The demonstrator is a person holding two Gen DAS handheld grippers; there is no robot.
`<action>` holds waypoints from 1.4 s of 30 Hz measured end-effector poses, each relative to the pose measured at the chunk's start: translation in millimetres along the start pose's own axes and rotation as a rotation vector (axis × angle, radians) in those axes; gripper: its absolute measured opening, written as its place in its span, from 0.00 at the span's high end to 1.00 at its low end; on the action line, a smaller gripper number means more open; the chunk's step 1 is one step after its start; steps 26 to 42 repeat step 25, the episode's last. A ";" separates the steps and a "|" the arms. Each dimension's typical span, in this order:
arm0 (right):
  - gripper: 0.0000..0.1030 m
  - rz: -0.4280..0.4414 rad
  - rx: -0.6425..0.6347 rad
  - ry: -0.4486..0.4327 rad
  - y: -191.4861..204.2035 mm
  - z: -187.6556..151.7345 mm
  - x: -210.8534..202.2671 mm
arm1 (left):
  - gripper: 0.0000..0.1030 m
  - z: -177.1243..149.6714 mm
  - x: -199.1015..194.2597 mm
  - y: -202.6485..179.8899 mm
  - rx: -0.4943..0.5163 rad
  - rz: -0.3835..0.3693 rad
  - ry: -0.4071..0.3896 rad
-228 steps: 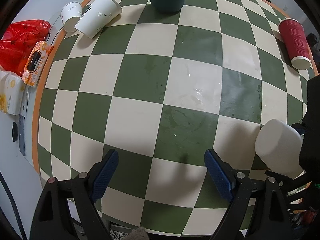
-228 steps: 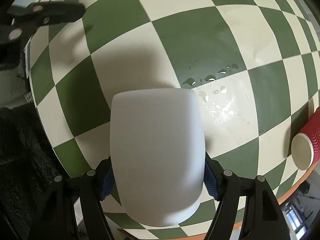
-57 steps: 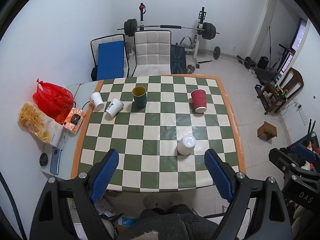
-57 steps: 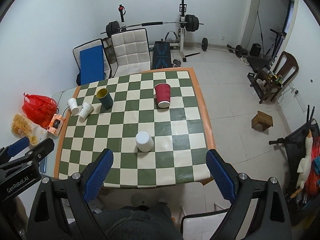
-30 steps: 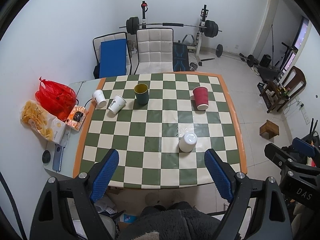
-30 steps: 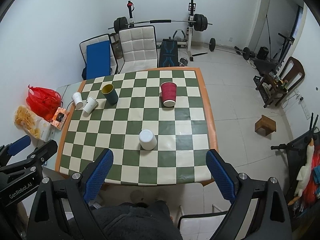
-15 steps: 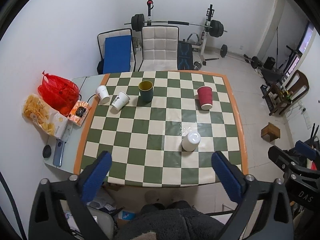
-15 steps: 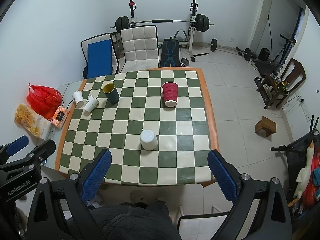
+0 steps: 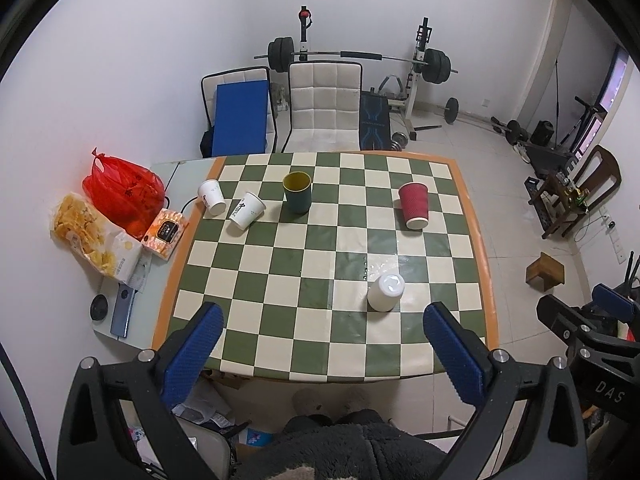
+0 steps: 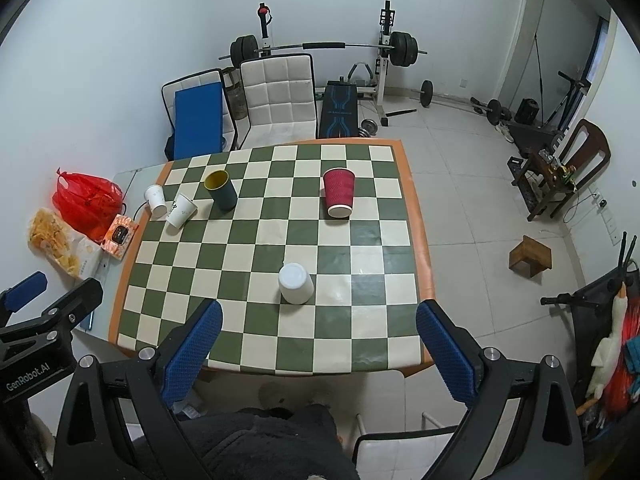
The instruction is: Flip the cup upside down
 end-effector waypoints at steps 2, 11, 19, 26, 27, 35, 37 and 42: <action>0.03 0.001 0.000 -0.002 0.7 0.7 -1.1 | 0.00 1.4 -0.1 1.2 -0.001 0.003 0.000; 0.03 0.004 -0.002 -0.001 3.8 2.2 -1.6 | 0.00 2.2 -0.2 4.1 -0.002 0.006 0.009; 0.03 0.005 -0.004 -0.001 6.7 2.7 -2.6 | 0.00 1.2 -0.1 3.6 -0.003 0.008 0.008; 0.03 0.009 -0.008 0.003 8.9 2.1 -4.2 | 0.00 -1.1 -0.6 3.3 0.002 0.007 0.011; 0.03 0.009 -0.008 0.003 8.9 2.1 -4.2 | 0.00 -1.1 -0.6 3.3 0.002 0.007 0.011; 0.03 0.009 -0.008 0.003 8.9 2.1 -4.2 | 0.00 -1.1 -0.6 3.3 0.002 0.007 0.011; 0.03 0.009 -0.008 0.003 8.9 2.1 -4.2 | 0.00 -1.1 -0.6 3.3 0.002 0.007 0.011; 0.03 0.009 -0.008 0.003 8.9 2.1 -4.2 | 0.00 -1.1 -0.6 3.3 0.002 0.007 0.011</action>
Point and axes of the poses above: each gripper's, at about its wrist camera, not at the fingertips, and x roughly the way its jaws point, y to its left, z to its top, the point moved 5 cm from there along x, roughly the way its jaws point, and after that the axes turned 8 degrees about y, right-handed, at the moved point
